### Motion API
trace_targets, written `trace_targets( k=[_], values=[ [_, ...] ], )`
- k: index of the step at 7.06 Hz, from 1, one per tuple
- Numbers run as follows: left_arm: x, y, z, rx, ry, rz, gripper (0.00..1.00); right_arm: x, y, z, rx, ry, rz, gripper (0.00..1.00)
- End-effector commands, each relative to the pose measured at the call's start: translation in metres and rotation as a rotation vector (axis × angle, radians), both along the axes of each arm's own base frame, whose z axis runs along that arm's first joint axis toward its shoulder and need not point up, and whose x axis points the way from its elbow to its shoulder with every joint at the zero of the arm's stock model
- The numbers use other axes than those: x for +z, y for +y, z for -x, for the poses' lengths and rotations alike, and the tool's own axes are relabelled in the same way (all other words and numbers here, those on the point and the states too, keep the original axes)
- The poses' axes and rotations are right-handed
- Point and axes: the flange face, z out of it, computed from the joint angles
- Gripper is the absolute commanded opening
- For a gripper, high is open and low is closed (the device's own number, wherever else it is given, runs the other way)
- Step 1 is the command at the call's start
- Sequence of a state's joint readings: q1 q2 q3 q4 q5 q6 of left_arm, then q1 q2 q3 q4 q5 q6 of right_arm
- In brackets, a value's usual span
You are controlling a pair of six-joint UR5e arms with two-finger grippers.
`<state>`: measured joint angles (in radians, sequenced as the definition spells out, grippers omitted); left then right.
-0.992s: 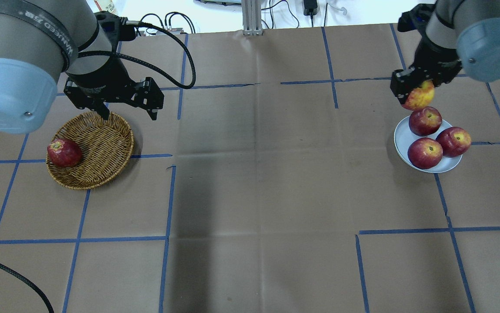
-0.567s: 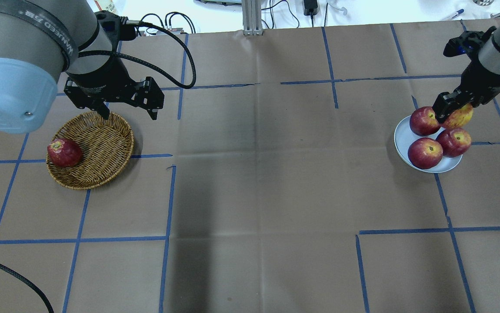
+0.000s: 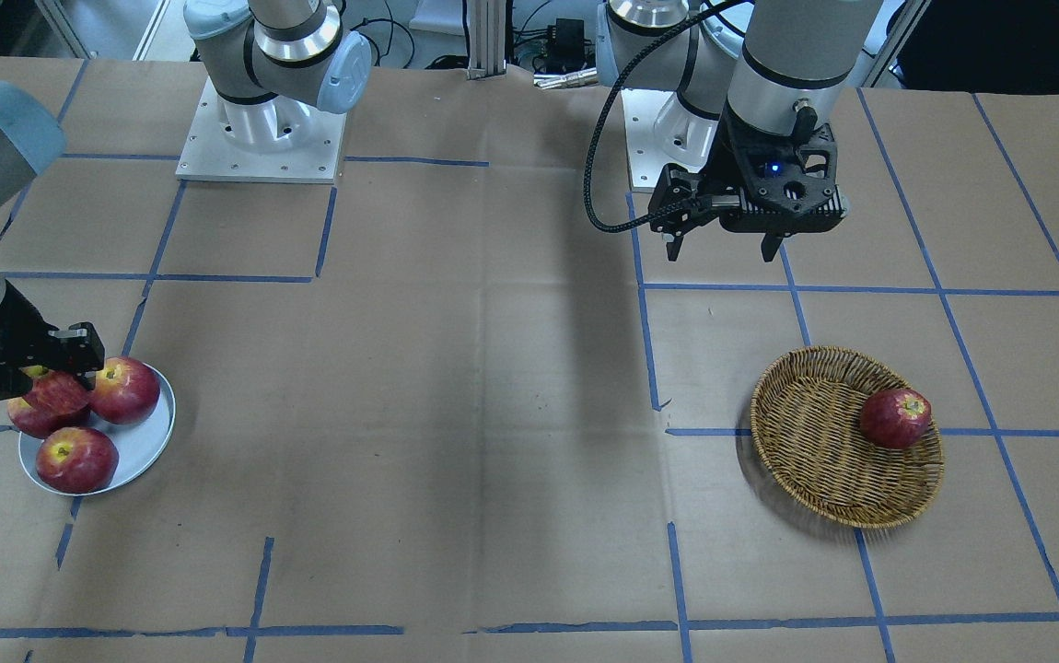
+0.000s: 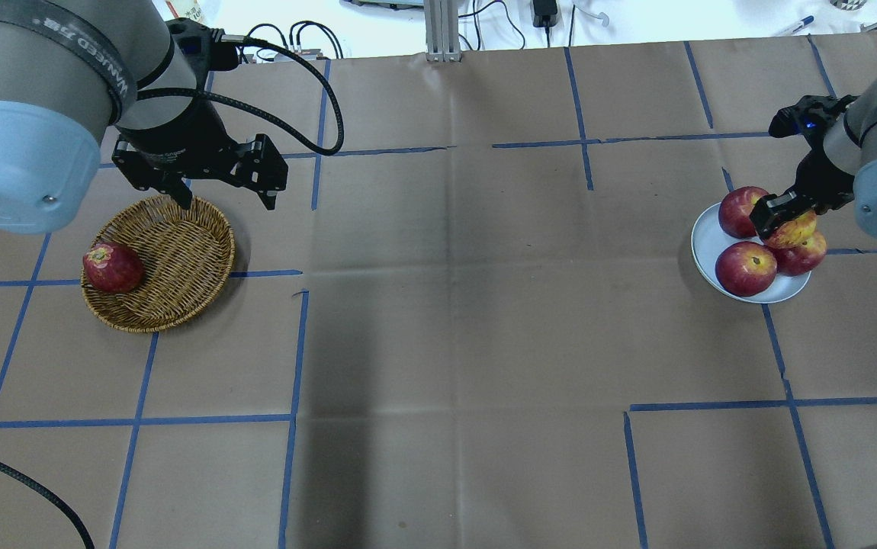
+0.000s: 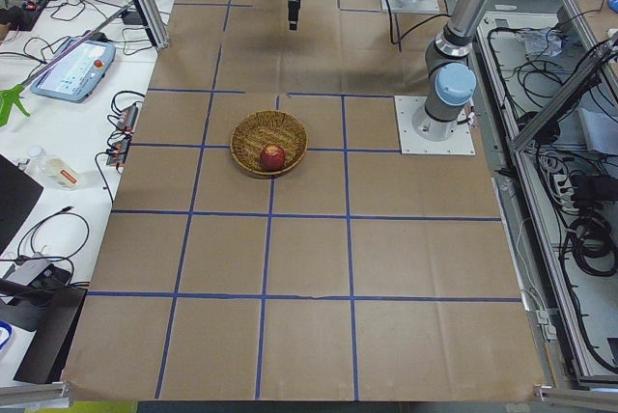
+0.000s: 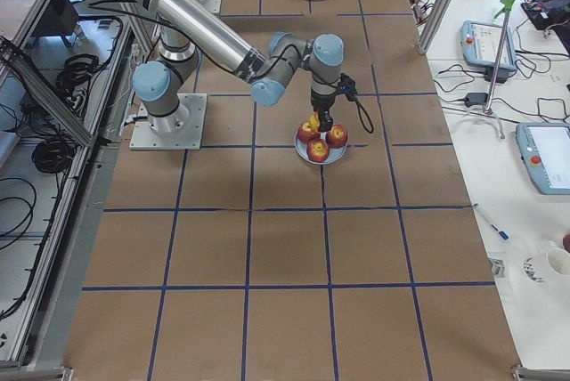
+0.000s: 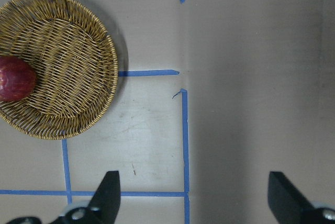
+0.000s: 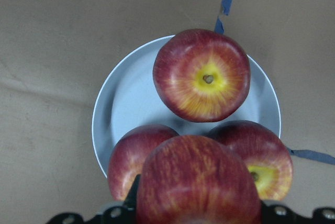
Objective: Transfer apple from basket to plate
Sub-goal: 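Lower the apple onto the other apples and open the right gripper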
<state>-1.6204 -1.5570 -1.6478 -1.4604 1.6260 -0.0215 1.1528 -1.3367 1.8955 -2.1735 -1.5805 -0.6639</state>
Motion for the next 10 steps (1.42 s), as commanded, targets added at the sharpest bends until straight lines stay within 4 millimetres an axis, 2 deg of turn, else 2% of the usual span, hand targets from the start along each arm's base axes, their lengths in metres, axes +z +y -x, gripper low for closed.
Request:
trace_targets(
  k=[1,2,3,4,5,6,8,9,10],
  values=[
    [-0.001,0.000,0.000,0.002,0.000,-0.001,0.99,-0.015,-0.004,0.003,-0.002,-0.003,-0.006,0.47],
    [-0.001,0.000,0.000,0.001,0.000,-0.001,0.99,-0.015,-0.005,0.004,-0.002,-0.002,-0.007,0.48],
    [-0.001,0.000,0.000,0.001,0.000,-0.001,0.99,-0.015,-0.005,0.004,-0.002,-0.001,-0.007,0.60],
    [-0.001,0.000,0.000,0.001,0.000,-0.001,0.99,-0.014,-0.005,0.005,-0.001,0.008,-0.008,0.82],
    [-0.001,0.000,0.000,0.001,0.000,-0.001,0.99,-0.010,-0.007,0.007,-0.003,0.018,-0.003,1.00],
    [-0.001,0.000,0.000,0.001,0.000,-0.001,0.99,0.004,-0.014,0.009,-0.003,0.028,0.020,1.00],
    [-0.001,-0.001,0.000,0.001,0.000,-0.001,0.99,0.050,-0.025,0.010,-0.004,0.022,0.011,1.00],
    [-0.001,0.000,0.000,0.001,0.000,-0.001,0.99,0.091,-0.027,0.007,-0.004,0.015,-0.001,1.00],
    [-0.001,0.000,0.000,0.001,0.000,-0.003,0.99,0.123,-0.024,-0.006,0.001,-0.009,-0.037,1.00]
  ],
)
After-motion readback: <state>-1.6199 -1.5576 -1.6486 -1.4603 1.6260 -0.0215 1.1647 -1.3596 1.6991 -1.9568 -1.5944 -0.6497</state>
